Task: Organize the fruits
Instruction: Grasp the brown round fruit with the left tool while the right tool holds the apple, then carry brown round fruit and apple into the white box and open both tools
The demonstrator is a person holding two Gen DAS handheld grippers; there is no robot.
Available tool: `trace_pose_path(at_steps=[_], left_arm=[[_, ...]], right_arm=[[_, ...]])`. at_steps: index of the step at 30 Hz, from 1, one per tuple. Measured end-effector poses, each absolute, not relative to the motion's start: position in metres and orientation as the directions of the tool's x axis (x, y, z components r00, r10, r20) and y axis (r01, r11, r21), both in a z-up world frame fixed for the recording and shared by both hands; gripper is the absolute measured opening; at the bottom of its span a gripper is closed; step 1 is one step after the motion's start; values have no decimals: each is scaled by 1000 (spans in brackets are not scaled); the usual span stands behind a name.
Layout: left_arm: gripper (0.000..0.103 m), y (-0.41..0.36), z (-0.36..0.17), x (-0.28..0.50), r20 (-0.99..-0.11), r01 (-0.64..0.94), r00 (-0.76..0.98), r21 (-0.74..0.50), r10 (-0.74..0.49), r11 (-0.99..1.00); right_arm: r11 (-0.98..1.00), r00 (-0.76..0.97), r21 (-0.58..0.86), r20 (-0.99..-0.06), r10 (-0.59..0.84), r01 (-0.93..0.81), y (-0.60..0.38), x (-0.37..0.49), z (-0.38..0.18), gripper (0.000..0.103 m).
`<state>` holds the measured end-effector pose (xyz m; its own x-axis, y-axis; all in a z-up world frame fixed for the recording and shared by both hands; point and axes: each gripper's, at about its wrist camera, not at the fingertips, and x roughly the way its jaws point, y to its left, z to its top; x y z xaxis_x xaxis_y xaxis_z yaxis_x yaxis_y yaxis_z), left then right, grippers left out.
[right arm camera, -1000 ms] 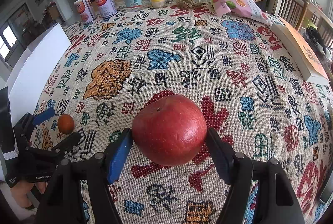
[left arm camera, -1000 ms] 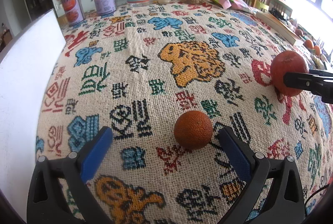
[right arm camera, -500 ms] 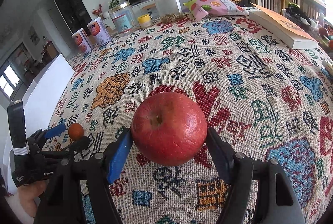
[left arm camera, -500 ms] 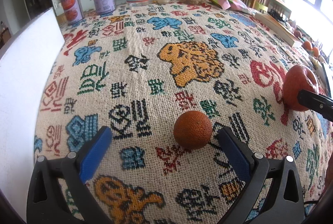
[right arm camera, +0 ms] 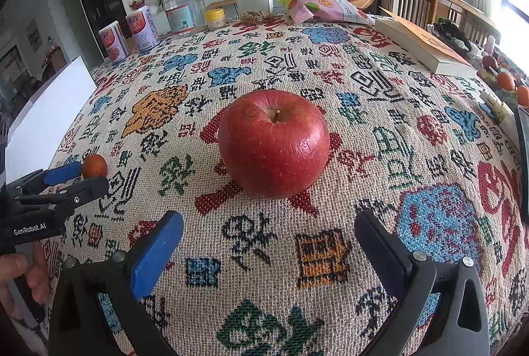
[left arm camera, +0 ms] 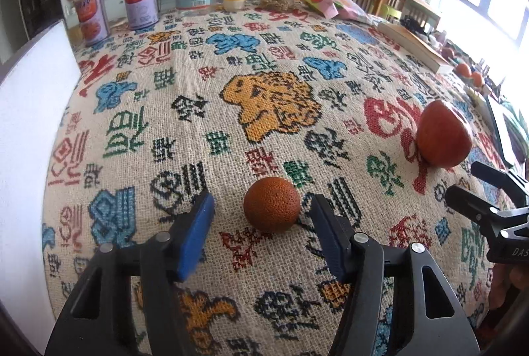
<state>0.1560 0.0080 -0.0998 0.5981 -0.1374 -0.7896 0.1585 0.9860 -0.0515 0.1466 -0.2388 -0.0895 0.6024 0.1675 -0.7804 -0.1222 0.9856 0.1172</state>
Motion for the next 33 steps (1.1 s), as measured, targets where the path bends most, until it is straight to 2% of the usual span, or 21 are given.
trace_pose_path(at_steps=[1, 2, 5, 11, 12, 13, 16, 20, 23, 26, 29, 33], left_arm=[[34, 7, -100, 155, -784, 172, 605, -44, -141, 984], [29, 8, -99, 154, -782, 174, 606, -51, -148, 983], [29, 18, -94, 147, -772, 161, 598, -145, -213, 976], [28, 37, -64, 116, -725, 159, 582, -343, -369, 926], [28, 39, -57, 108, -714, 164, 579, -372, -394, 914], [28, 43, -50, 98, -701, 169, 572, -407, -426, 898], [28, 59, -22, 61, -650, 187, 547, -519, -527, 834], [28, 92, 33, 15, -560, 213, 559, -616, -611, 759], [28, 142, 75, -7, -495, 178, 651, -637, -575, 750], [28, 205, 94, -12, -471, 68, 738, -660, -483, 748], [28, 268, 83, 2, -520, -93, 780, -646, -348, 758], [28, 332, 32, 38, -645, -318, 731, -608, -220, 727]], right_arm=[[985, 610, 129, -773, 175, -119, -241, 146, -88, 102], [982, 614, 147, -766, 190, -120, -244, 146, -85, 102], [979, 600, 159, -773, 206, -131, -245, 154, -79, 102], [979, 531, -18, -842, 93, -201, -212, 195, -74, 100], [980, 530, -7, -842, 100, -196, -213, 199, -74, 80], [984, 530, -5, -843, 91, -176, -217, 200, -73, 70], [981, 498, 98, -850, 171, -169, -224, 192, -67, 69], [913, 467, 299, -789, 400, -278, -198, 155, -33, 69], [801, 395, 453, -703, 591, -392, -151, 132, 3, 69], [686, 319, 493, -634, 705, -535, -84, 111, 43, 69], [571, 216, 485, -606, 766, -662, -12, 84, 69, 69], [488, 124, 400, -661, 740, -776, 77, 58, 71, 69]])
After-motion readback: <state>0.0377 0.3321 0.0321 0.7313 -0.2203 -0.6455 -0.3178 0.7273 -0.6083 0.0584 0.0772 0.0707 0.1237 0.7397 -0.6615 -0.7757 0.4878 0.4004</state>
